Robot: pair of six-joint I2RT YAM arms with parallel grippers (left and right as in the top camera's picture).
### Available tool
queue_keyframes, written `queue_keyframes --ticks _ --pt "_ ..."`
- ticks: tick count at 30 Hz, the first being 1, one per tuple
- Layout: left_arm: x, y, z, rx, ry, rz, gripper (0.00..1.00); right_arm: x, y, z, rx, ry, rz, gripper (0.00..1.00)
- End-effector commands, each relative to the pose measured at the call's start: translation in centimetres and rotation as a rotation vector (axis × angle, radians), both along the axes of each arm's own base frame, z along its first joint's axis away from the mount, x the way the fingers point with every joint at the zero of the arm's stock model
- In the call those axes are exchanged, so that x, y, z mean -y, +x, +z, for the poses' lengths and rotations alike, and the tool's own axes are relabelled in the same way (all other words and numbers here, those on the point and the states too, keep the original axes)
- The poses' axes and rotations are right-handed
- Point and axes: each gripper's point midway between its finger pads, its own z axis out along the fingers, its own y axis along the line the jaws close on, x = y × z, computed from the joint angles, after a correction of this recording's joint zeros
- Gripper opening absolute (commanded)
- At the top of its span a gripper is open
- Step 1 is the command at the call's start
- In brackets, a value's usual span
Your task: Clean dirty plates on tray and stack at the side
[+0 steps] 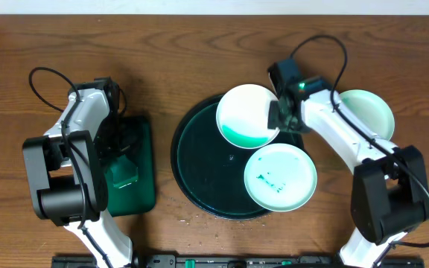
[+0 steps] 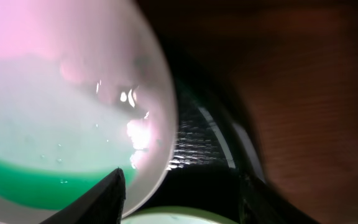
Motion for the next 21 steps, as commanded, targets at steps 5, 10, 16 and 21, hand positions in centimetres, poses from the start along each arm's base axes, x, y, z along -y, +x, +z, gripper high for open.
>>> queue_keyframes --ticks 5,10,16,21 --pt "-0.1 -0.3 0.0 -0.007 0.001 0.005 0.8 -1.3 -1.0 -1.7 0.001 0.1 -0.002 0.55" --pt "-0.1 -0.3 0.0 -0.007 0.001 0.005 0.8 -1.4 -0.9 -3.0 0.03 0.122 -0.043 0.43" --pt "-0.1 -0.3 0.0 -0.008 0.001 0.005 0.8 -1.6 -0.7 -4.7 0.078 0.16 -0.074 0.37" --pt "-0.1 -0.3 0.0 -0.007 -0.002 0.005 0.8 -1.6 -0.3 -4.9 0.106 0.164 -0.073 0.12"
